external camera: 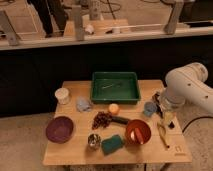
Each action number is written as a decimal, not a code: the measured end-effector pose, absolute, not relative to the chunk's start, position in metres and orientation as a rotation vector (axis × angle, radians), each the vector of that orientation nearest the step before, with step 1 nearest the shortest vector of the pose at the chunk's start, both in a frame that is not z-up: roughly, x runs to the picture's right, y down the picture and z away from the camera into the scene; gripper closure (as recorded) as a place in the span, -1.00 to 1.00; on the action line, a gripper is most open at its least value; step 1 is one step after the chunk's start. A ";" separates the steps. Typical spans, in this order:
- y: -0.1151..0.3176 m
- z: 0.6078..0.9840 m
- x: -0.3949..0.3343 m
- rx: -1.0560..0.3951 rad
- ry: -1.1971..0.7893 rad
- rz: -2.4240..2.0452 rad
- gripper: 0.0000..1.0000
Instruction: Place banana in metal cup
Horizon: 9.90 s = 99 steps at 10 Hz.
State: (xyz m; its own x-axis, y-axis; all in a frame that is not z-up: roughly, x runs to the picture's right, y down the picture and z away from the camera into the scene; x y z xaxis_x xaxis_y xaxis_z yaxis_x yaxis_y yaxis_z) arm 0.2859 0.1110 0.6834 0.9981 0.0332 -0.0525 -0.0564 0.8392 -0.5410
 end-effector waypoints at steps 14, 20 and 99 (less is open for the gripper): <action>0.153 0.734 0.383 -0.576 -0.090 -0.442 -0.60; 0.171 0.739 0.405 -0.558 -0.250 -0.642 -0.60; 0.238 0.668 -0.050 -0.095 -0.932 -1.320 1.00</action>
